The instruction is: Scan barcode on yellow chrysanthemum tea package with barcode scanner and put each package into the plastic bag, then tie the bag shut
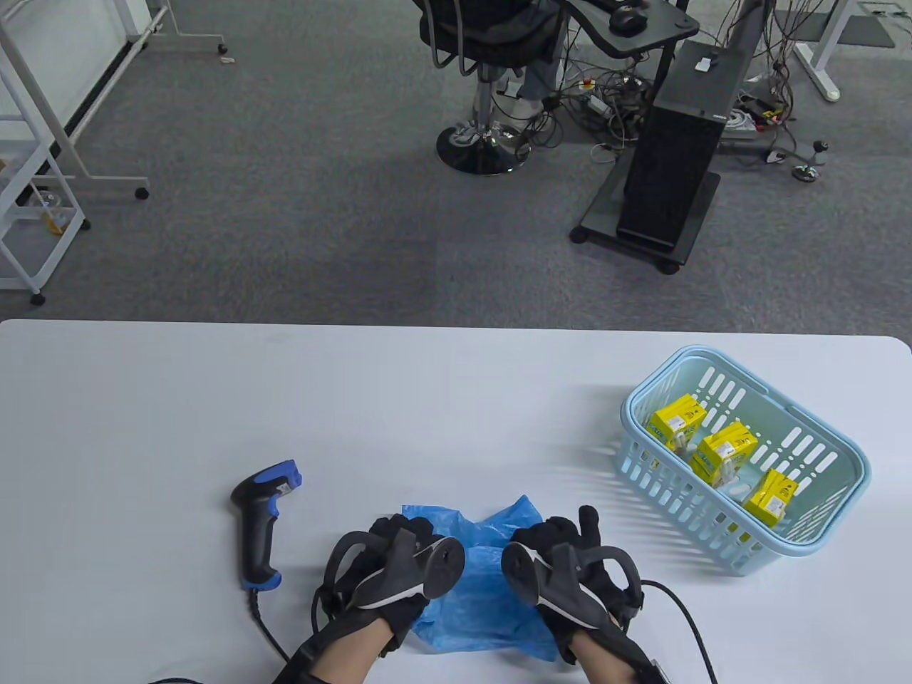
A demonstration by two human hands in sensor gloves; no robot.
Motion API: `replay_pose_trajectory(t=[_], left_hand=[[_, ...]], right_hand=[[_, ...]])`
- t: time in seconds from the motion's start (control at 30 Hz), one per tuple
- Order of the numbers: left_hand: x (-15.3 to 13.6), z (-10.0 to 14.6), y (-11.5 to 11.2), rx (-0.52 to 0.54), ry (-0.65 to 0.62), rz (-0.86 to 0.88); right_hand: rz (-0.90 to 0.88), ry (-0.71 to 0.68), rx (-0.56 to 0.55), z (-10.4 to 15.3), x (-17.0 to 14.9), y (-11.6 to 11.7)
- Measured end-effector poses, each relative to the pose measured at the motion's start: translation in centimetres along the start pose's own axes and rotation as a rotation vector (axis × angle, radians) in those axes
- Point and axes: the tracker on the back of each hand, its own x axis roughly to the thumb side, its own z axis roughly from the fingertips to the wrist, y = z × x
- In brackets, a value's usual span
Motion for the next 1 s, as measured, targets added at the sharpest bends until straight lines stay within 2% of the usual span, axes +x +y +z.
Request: replay_pose_trajectory(t=[0.07,0.37,0.7,0.77,0.9,1.0], left_hand=[[0.0,0.2,0.1,0.004,-0.011,0.015],[-0.1,0.0,0.2,0.040,-0.069,0.085],[-1.3,0.0,0.2,0.035,-0.080,0.193],[-1.3,0.0,0.3,0.033,-0.111,0.209],[-1.6,0.1,0.4,0.011,-0.216,0.417],[-1.2,0.3,0.9,0.020,-0.284,0.480]], right_hand=[[0.011,0.001,0.026,-0.1,-0.2,0.0],[0.035,-0.026,0.016,0.1,-0.1,0.2],[-0.080,-0.030,-0.014,-0.2,-0.9,0.1],[-0.066,-0.030,-0.003,-0.3,-1.1,0.3],[-0.045,0.005,0.023,-0.6,-2.2,0.8],[-0.100,0.053,0.046,-0.7,-3.5,1.1]])
